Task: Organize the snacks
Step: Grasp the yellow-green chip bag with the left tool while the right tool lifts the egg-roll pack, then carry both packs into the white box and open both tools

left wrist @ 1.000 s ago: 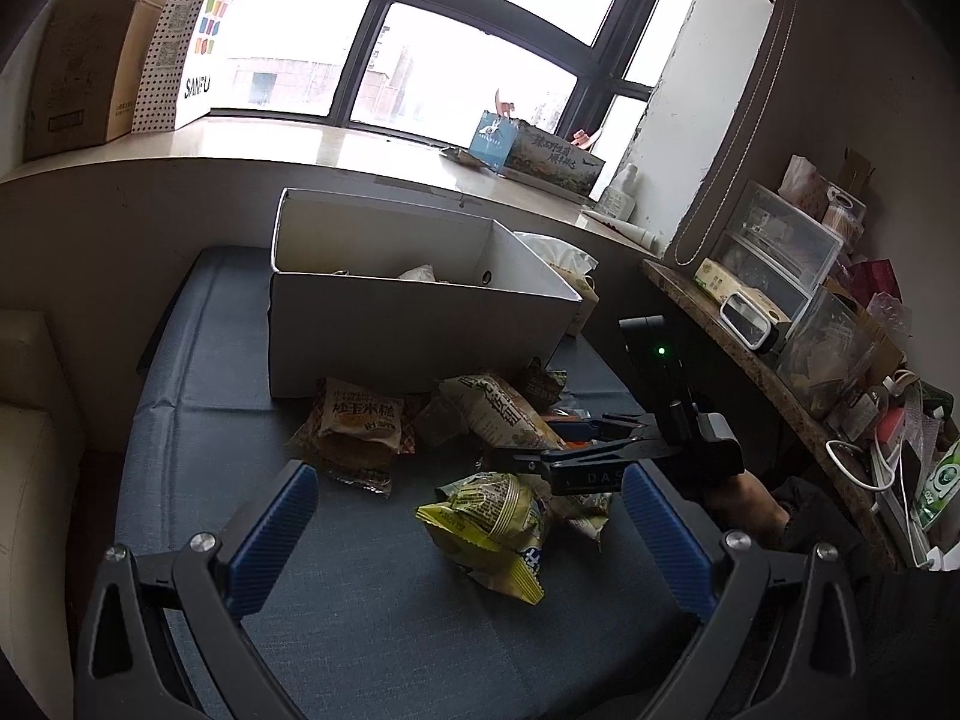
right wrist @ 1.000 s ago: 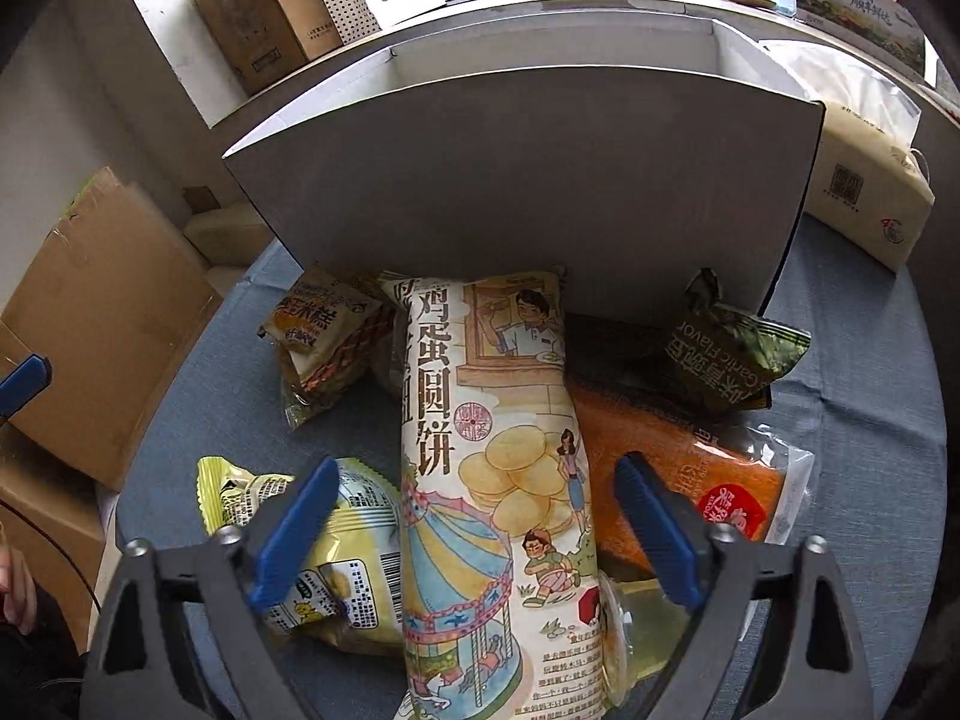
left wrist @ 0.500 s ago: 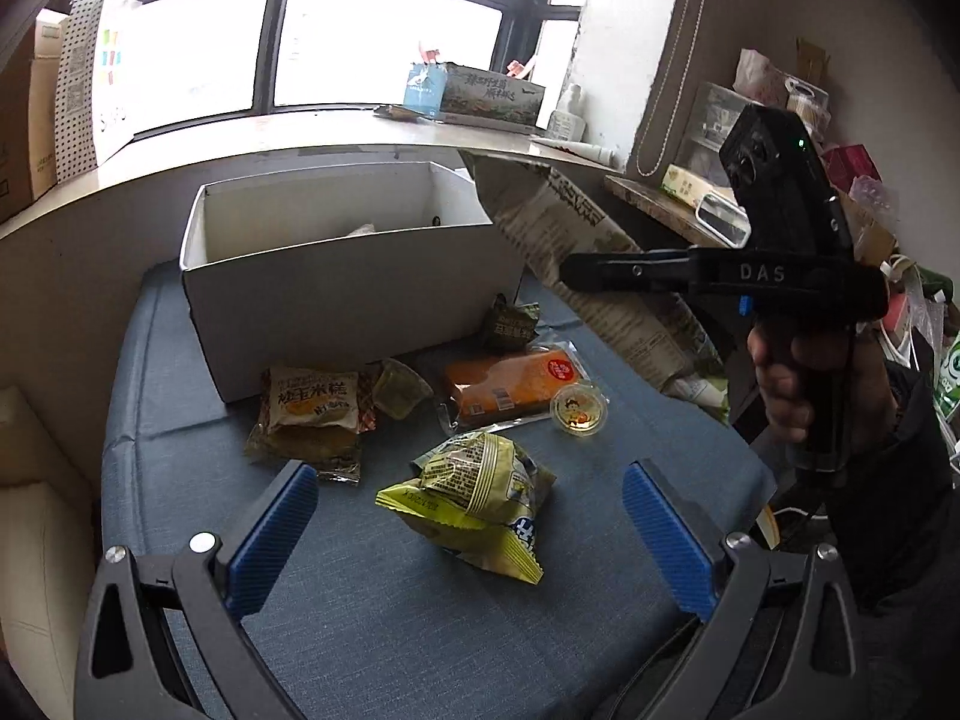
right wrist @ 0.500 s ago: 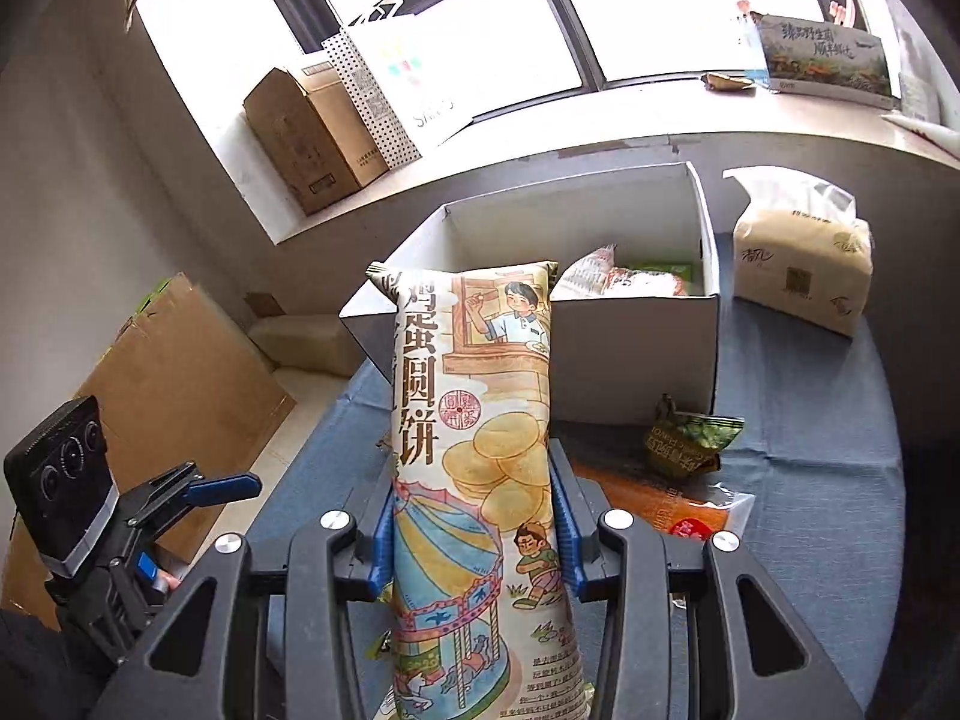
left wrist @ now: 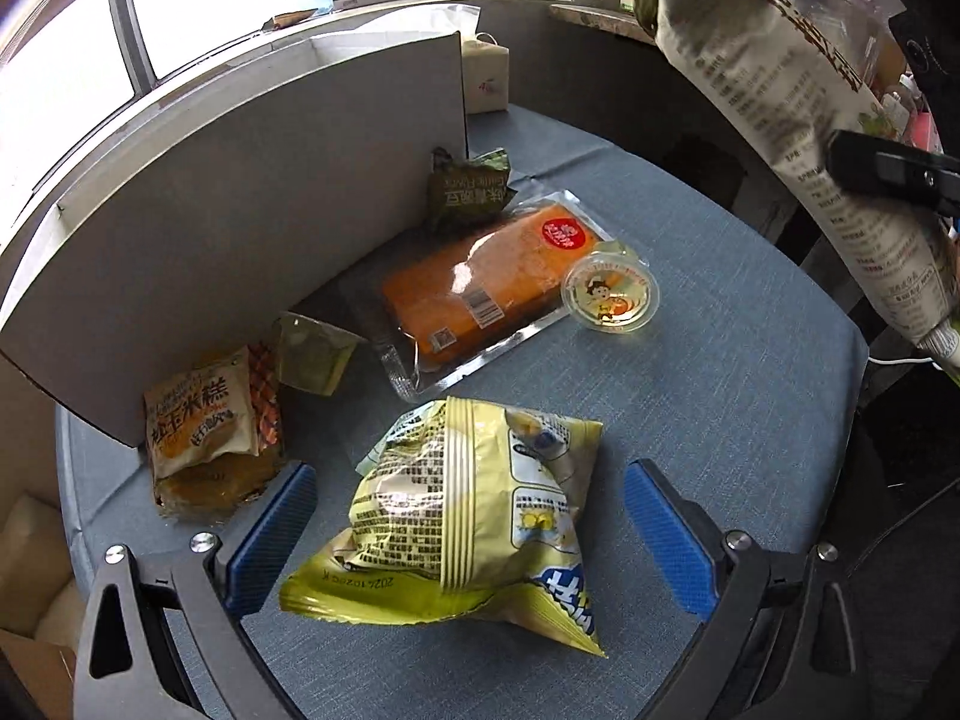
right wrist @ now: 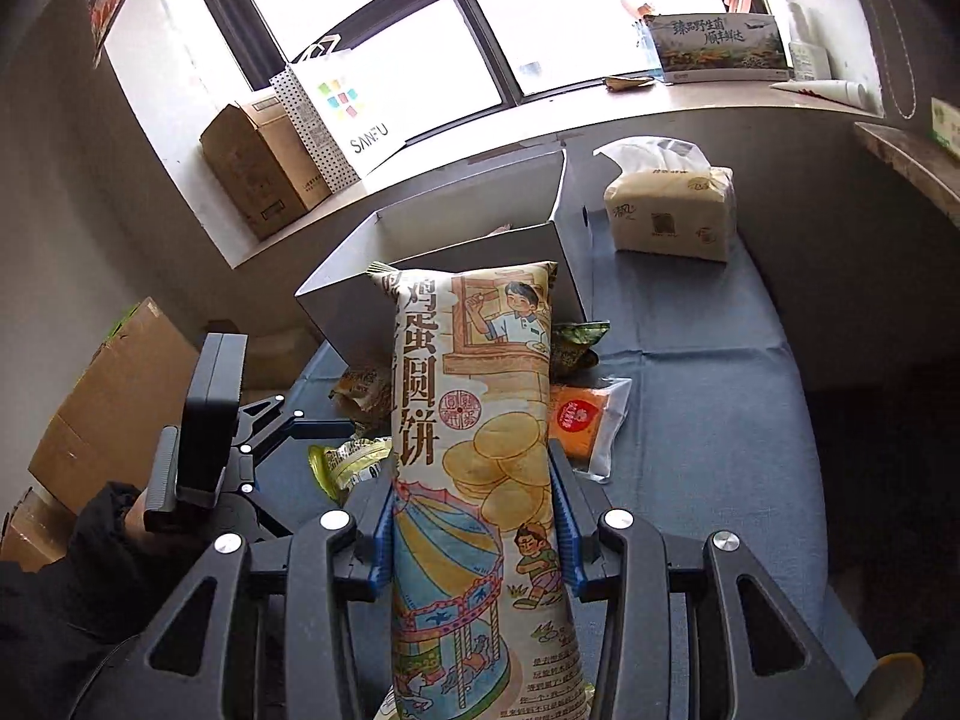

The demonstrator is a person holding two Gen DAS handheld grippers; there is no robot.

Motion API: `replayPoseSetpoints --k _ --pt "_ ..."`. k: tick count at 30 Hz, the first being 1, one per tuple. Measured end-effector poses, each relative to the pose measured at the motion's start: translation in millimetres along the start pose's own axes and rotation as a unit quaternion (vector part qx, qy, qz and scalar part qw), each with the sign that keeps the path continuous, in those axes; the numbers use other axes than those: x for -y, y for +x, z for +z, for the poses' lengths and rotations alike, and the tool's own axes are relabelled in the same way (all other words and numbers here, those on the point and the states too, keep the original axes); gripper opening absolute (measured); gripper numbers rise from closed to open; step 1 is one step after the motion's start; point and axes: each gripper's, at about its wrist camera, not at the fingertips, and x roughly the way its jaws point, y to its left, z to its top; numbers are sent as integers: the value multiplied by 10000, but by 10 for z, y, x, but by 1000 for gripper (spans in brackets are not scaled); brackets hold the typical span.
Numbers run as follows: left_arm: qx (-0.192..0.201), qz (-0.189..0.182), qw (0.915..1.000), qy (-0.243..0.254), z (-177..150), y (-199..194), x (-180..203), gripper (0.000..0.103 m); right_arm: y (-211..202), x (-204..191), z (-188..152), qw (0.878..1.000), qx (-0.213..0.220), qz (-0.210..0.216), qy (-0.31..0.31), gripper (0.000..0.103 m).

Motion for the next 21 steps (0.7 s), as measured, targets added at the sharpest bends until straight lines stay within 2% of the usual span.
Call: replayPoseSetpoints --k 2,3,4,6,8,13,17,21 --pt "-6 58 10000 -42 -18 41 -32 101 10 55 -41 10000 -32 -16 84 45" --pt "-30 66 9999 -74 -35 55 -53 94 19 59 -49 9999 -46 -42 78 45" --pt "6 25 9999 -146 -47 41 -85 77 19 55 -67 9999 -60 -60 55 45" --pt "156 -69 9987 -489 -74 -57 -186 67 33 39 -74 10000 -68 -31 9 45" --pt "420 -38 9964 -732 -116 -205 -269 62 53 22 -73 10000 -73 -12 -13 45" --pt "1190 -73 9865 -1122 -216 -696 -463 60 128 -31 -70 9999 -111 -43 -72 45" --pt "1874 -31 9710 -1487 -236 -1084 -679 60 154 -159 12 9997 -1 25 -224 45" --pt "2347 116 9575 -1675 -128 -1376 -877 60 189 -295 246 9992 196 75 -342 45"
